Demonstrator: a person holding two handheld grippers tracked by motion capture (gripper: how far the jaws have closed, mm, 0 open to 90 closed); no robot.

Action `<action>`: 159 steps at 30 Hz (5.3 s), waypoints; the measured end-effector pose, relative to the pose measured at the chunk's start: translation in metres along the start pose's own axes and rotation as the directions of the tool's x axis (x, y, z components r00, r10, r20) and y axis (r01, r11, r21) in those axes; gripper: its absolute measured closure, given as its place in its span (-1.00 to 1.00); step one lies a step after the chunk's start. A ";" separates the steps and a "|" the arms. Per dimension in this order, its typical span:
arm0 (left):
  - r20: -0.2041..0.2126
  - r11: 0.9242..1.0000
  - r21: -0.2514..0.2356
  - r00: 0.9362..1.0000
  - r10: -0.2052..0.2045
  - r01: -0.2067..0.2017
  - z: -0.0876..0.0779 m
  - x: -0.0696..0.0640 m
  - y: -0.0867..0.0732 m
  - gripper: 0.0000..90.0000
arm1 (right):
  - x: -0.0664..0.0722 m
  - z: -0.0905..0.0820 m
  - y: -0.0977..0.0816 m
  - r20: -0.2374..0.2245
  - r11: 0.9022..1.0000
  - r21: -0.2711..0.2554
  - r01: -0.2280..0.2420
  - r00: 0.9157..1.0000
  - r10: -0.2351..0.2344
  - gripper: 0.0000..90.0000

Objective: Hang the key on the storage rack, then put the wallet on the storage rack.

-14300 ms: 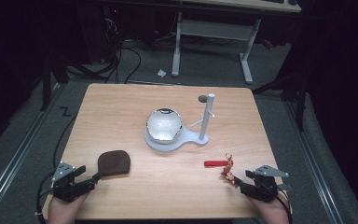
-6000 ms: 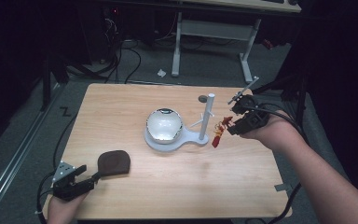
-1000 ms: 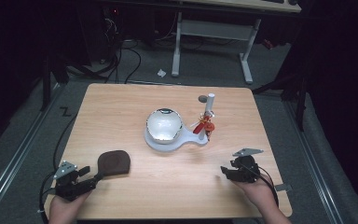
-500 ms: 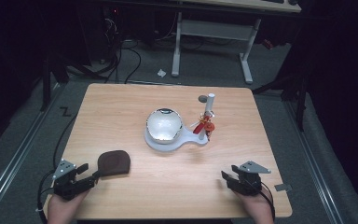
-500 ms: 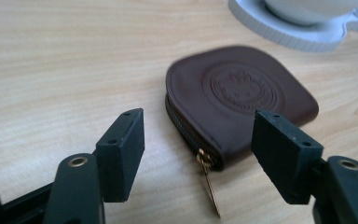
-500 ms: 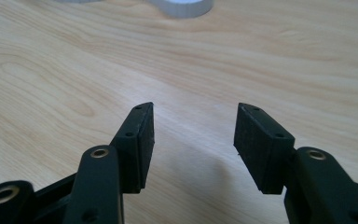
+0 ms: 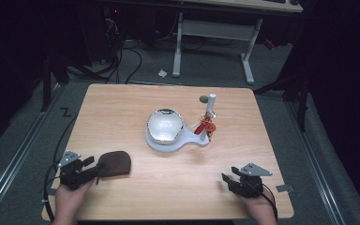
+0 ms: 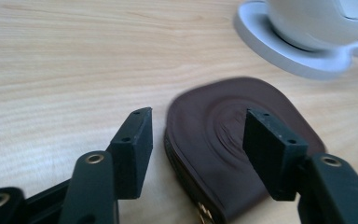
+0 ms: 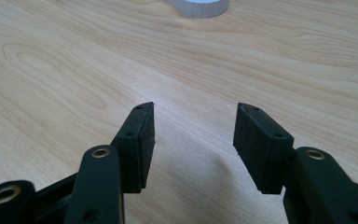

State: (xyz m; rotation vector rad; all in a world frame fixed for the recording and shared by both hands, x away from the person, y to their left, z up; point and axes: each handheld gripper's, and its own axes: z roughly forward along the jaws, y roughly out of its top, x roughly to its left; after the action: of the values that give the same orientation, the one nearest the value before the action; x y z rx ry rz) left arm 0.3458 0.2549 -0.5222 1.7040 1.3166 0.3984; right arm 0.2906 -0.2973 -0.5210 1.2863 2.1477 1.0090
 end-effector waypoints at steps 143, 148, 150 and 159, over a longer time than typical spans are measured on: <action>0.061 0.941 -0.299 0.981 0.181 -0.155 -0.015 -0.110 0.088 0.95 | -0.009 -0.004 0.001 -0.072 0.997 -0.057 -0.043 0.997 0.039 0.09; 0.054 0.943 -0.294 0.982 0.181 -0.158 -0.007 -0.111 0.095 0.95 | -0.008 -0.004 0.001 -0.072 0.998 -0.055 -0.032 0.997 0.028 0.09; 0.046 0.943 -0.291 0.982 0.183 -0.163 -0.002 -0.111 0.098 0.95 | -0.007 -0.005 0.001 -0.072 0.998 -0.056 -0.031 0.997 0.027 0.09; 0.030 0.951 -0.265 0.984 0.176 -0.162 0.018 -0.110 0.110 0.95 | -0.008 -0.005 0.001 -0.071 0.998 -0.055 -0.036 0.997 0.032 0.09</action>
State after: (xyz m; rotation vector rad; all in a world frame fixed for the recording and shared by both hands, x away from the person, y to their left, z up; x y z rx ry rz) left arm 0.3824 0.1478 -0.4141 1.5959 1.0326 0.5950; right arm 0.2915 -0.3057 -0.5173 1.2825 2.1398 1.1365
